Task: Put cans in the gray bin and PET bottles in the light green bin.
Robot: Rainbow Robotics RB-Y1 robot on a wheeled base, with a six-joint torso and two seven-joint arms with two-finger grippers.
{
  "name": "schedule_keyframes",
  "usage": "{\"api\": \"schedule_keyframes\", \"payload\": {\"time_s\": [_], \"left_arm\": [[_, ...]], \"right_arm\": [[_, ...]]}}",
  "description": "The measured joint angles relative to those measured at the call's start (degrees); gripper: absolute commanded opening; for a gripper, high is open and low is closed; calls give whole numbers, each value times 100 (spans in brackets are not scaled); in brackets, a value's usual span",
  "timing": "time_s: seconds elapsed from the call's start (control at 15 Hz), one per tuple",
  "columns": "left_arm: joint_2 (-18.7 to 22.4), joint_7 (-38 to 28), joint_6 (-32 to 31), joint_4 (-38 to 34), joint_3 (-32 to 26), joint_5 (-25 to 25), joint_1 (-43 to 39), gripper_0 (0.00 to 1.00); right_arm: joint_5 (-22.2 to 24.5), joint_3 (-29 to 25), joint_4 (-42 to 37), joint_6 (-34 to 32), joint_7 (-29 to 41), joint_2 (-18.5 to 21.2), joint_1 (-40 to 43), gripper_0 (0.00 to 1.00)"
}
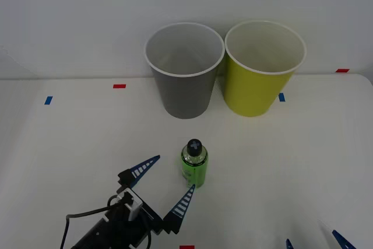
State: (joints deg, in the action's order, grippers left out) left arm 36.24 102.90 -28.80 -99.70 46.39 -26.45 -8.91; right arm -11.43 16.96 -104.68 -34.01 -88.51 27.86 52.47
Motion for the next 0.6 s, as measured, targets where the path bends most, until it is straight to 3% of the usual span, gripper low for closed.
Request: {"api": "schedule_keyframes", "payload": {"time_s": [0.6], "left_arm": [[-375,6,512,3,37,-29,402,100]], "right_arm": [[0,0,0,0,0,0,0,100]]}}
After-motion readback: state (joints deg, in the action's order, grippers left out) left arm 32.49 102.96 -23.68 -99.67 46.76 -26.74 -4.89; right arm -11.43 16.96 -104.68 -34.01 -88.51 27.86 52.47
